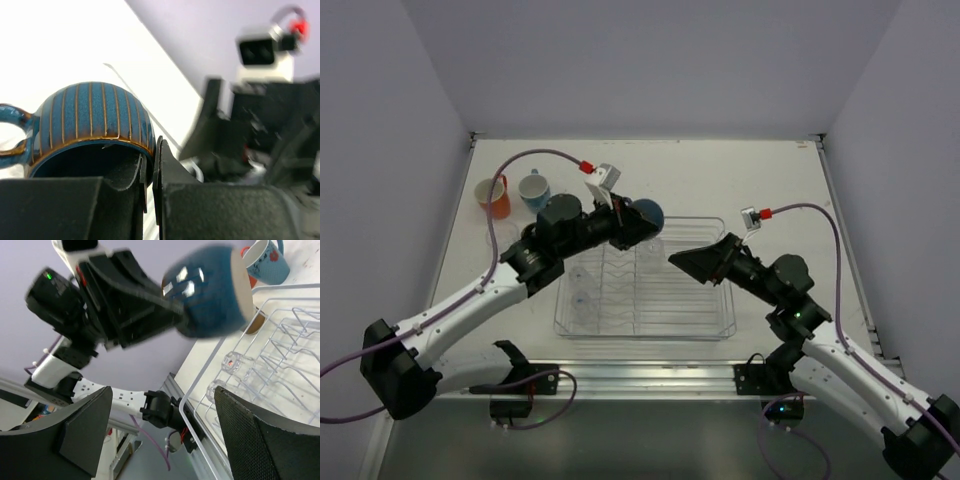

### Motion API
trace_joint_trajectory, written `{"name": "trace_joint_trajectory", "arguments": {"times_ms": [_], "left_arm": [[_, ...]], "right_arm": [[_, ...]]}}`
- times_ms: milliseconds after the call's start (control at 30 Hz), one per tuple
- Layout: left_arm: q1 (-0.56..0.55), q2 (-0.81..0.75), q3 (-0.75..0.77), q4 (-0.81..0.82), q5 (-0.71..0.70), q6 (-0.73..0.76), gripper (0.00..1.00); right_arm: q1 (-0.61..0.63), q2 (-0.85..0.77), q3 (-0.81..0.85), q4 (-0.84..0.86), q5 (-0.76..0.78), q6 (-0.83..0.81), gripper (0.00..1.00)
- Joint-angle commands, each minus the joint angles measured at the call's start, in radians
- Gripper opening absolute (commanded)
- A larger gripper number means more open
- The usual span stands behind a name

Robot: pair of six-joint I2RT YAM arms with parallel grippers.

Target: Unload the cups from the dish rack

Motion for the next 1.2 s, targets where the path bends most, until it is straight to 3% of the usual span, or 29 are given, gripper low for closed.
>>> {"name": "trace_joint_trajectory", "arguments": {"times_ms": [0,133,300,500,733,1167], "left_arm": [[0.001,0.093,0.250,-0.237,-0.264,0.217,0.00],[0.038,0.283,0.551,-0.408,-0.394,0.326,0.00],[0.188,0.559,0.754,-0.517,-0.345,0.346,0.00],[0.236,0.844,1.024,-0.665,-0.392,0.390,0.00],[0.242,1.030,1.112,-0.714,-0.408,0.406,0.00],[0.245,1.105,1.071,-0.706,-0.437,0.444,0.00]], "right_arm": [[0.000,-0.046,0.008,-0.076,0.073,-0.063,0.85],[0.000,-0.073,0.034,-0.247,0.143,-0.175,0.85],[0.002,-0.136,0.028,-0.381,0.226,-0.274,0.85],[0.002,-0.156,0.010,-0.438,0.242,-0.317,0.85],[0.003,-0.158,0.004,-0.458,0.263,-0.340,0.85],[0.002,-0.164,0.007,-0.478,0.278,-0.346,0.85]]}}
